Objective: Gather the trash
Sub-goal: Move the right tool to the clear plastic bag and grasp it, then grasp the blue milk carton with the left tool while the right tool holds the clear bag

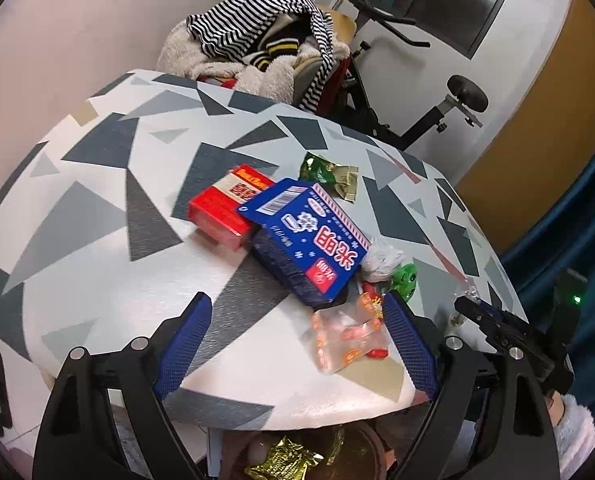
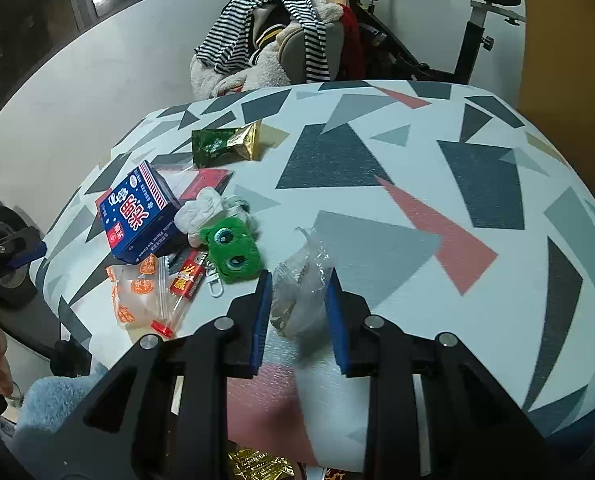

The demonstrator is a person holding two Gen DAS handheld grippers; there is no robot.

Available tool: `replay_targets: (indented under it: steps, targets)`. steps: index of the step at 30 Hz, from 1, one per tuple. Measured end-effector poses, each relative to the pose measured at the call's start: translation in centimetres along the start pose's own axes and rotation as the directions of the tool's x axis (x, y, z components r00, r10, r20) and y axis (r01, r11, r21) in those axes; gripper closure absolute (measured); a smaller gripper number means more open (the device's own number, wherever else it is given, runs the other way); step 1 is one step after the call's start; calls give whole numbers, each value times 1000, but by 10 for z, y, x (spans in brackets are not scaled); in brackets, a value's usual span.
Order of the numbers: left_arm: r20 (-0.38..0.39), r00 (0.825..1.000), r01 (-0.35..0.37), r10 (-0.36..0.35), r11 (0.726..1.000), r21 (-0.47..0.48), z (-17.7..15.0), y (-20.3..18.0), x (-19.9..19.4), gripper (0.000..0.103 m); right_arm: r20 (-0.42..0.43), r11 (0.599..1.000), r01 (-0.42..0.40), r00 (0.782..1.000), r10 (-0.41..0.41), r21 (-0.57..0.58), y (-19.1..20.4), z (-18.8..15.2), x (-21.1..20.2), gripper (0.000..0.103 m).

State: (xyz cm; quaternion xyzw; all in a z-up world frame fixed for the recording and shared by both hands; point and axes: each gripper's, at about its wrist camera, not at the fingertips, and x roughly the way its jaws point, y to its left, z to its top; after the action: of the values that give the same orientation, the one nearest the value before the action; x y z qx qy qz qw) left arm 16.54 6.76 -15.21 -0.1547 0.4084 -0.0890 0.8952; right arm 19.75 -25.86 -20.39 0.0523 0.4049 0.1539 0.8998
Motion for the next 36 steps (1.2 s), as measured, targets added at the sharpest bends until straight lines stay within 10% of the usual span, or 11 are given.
replay_targets:
  steps: [24, 36]
  targets:
    - [-124, 990, -91, 67, 975, -200, 28, -22, 54, 6, 53, 999, -32, 998, 30, 37, -30, -2, -19, 74]
    - [-125, 946, -323, 299, 908, -269, 55, -29, 93, 6, 41, 997, -44, 998, 41, 68, -48, -1, -4, 74]
